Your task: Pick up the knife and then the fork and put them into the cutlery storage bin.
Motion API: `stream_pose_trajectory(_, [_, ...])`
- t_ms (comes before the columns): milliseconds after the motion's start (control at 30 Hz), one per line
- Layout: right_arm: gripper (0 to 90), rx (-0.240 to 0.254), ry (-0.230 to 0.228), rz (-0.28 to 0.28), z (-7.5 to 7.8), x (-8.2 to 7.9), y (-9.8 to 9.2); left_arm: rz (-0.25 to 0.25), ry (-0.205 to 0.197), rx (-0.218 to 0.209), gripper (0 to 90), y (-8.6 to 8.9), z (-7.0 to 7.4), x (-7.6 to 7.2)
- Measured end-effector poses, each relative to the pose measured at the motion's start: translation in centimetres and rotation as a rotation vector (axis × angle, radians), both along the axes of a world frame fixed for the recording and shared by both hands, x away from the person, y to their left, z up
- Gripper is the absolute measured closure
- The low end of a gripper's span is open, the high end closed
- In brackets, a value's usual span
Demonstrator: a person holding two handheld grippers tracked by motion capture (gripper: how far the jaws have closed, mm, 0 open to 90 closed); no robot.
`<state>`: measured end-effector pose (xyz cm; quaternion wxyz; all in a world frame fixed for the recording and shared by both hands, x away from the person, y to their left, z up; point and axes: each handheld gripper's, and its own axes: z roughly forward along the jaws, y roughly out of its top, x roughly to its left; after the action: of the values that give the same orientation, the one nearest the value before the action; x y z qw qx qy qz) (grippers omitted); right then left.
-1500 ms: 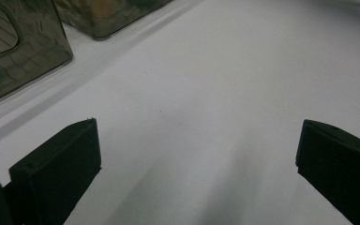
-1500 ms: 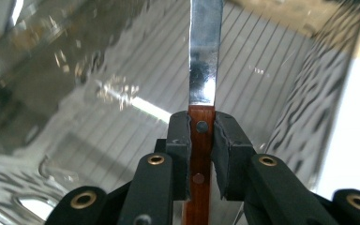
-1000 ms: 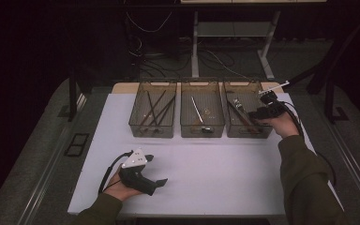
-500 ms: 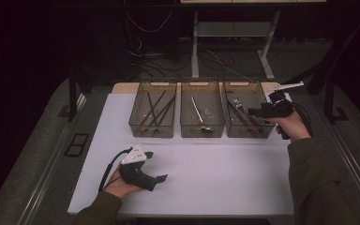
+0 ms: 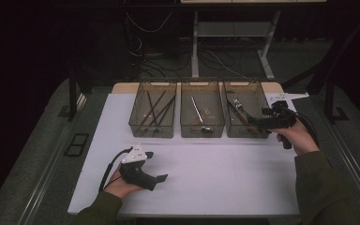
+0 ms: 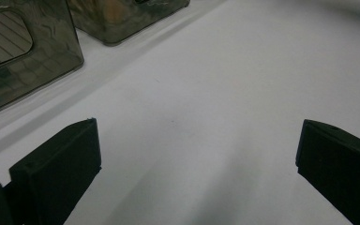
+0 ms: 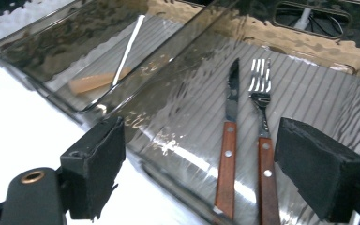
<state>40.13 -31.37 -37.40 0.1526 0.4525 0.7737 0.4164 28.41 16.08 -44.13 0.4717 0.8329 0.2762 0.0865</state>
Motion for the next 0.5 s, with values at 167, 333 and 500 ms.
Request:
stream_pose_trajectory(167, [16.9,0.001,-0.023,0.033,0.0,-1.5,0.4,-0.001,0.001,-0.003,0.0,0.0,0.1,-0.1])
stream_pose_trajectory(333, [15.8,0.001,-0.040,0.066,-0.2,-3.0,1.0,-0.002,0.002,-0.007,0.0,0.0,0.1,-0.4])
stream_pose_trajectory(500, [15.8,0.020,-0.056,0.090,-0.7,-4.8,1.4,0.000,0.004,-0.012,0.0,0.0,0.2,-0.5])
